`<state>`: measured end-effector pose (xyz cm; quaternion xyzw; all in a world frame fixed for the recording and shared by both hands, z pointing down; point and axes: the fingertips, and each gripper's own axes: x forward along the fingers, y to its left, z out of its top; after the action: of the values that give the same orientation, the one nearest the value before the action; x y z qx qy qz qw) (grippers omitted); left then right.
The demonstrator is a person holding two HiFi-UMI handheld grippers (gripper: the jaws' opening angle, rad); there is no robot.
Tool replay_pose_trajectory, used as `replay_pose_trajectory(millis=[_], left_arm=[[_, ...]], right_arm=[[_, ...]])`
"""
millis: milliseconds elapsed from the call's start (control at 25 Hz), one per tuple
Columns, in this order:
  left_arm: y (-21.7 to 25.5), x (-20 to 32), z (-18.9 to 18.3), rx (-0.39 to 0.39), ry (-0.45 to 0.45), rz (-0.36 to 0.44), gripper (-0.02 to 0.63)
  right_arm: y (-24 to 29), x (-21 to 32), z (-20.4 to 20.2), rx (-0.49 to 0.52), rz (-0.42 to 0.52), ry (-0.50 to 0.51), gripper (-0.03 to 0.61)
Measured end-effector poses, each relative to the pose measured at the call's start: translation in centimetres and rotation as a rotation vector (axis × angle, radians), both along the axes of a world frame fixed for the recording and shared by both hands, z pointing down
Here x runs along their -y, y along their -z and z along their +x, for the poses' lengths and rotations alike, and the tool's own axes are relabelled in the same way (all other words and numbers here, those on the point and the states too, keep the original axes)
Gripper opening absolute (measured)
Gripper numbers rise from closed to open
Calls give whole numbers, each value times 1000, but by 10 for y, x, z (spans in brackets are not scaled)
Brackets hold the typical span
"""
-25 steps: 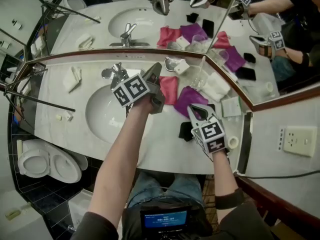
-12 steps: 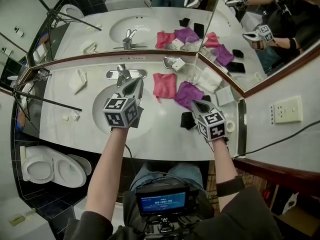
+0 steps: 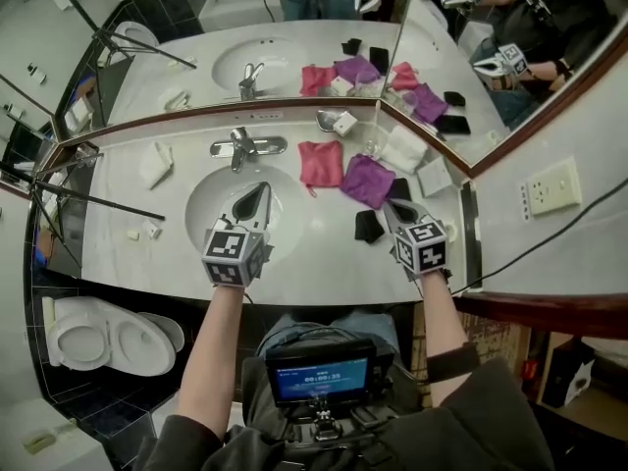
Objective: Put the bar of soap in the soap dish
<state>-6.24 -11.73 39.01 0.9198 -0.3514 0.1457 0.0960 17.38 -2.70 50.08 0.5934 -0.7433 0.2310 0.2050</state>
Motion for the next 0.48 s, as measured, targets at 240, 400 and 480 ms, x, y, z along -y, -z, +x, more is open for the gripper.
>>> replay_pose_trajectory(millis=[240, 400, 480], left_arm=[[-1, -10, -18, 8, 11, 27, 3], [4, -14, -27, 20, -5, 55, 4], [12, -14, -29, 13, -4, 71, 4]], right_arm=[[-5, -12, -2, 15, -7, -32, 17], [-8, -17, -12, 21, -12, -53, 17], [-9, -18, -18, 16, -13, -60, 17]])
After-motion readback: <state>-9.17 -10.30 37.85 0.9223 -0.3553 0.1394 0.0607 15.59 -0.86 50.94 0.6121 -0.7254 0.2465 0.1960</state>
